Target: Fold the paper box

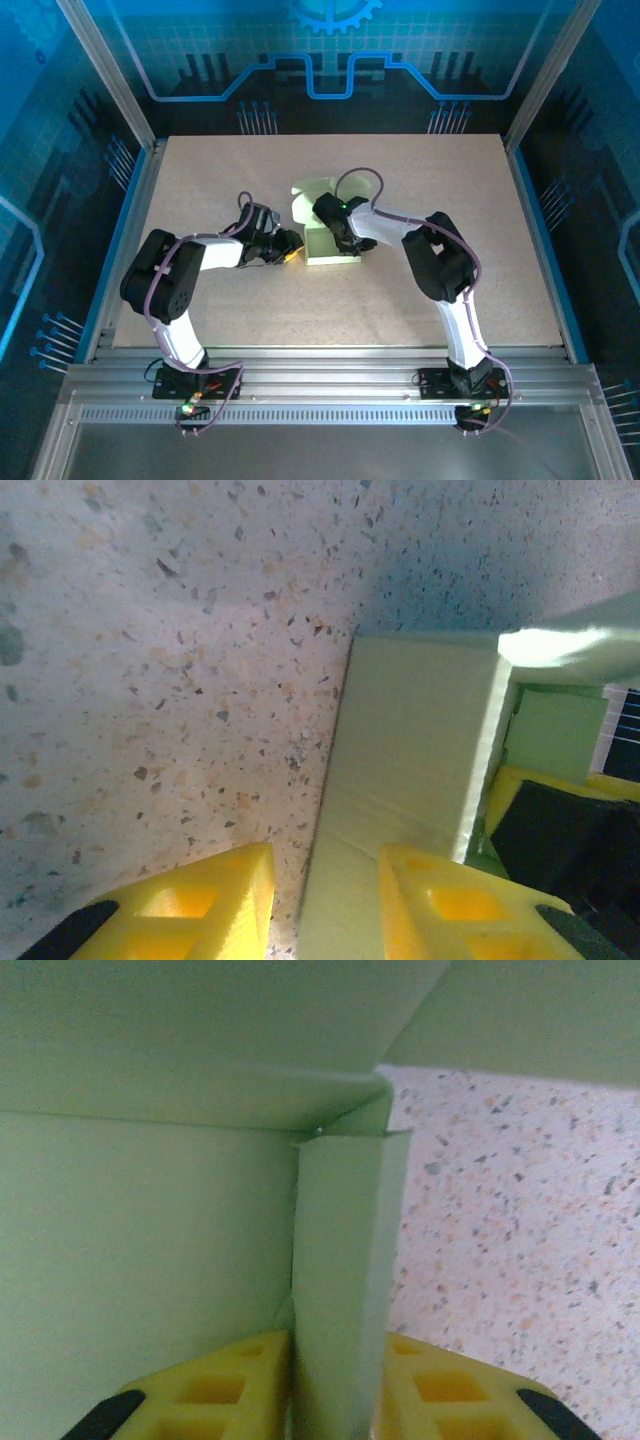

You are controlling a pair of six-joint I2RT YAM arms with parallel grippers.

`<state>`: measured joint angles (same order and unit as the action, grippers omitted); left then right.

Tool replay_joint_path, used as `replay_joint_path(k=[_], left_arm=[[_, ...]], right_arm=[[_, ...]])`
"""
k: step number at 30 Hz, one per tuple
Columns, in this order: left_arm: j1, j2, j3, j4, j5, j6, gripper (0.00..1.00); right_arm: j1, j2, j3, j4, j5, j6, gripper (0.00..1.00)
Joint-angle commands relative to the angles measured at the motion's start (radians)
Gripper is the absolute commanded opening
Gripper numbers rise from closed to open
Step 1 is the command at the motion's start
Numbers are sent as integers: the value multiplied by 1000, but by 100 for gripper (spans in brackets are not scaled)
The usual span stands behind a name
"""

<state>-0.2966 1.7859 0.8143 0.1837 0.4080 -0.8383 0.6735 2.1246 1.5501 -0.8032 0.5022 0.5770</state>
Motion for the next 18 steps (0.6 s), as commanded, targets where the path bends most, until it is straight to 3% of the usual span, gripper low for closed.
replay_joint_path(k=[1, 7, 10, 14, 18], left_arm=[[-3, -28, -4, -28, -12, 8, 34], [-3, -43, -3, -39, -15, 15, 34], [-3, -44, -3, -42, -15, 16, 34], [-3, -43, 0, -43, -15, 16, 34], [-3, -39, 4, -43, -15, 17, 34]], right_arm=[[-2, -56, -5, -37, -61, -18, 29], [-12, -97, -16, -38, -52, -14, 42], [-15, -109, -23, -30, -57, -11, 43], [-23, -108, -25, -34, -66, -7, 33], [-29, -78, -27, -45, -82, -12, 30]])
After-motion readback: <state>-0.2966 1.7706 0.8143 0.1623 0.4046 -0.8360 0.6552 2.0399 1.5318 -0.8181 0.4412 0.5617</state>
